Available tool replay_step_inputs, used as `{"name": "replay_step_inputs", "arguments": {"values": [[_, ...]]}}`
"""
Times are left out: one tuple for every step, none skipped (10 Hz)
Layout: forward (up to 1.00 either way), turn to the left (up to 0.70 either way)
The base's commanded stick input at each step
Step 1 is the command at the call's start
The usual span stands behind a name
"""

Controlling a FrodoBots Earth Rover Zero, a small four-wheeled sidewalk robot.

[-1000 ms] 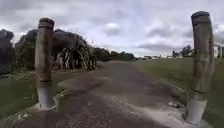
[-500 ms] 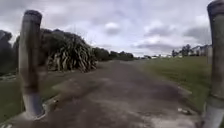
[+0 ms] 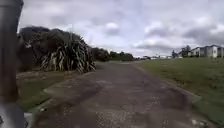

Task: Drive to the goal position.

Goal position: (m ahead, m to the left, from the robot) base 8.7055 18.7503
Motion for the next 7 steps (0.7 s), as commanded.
{"name": "replay_step_inputs", "arguments": {"values": [[0.7,0.0],[0.7,0.0],[0.7,0.0],[0.7,0.0],[0.7,0.0],[0.7,0.0],[0.7,0.0]]}}
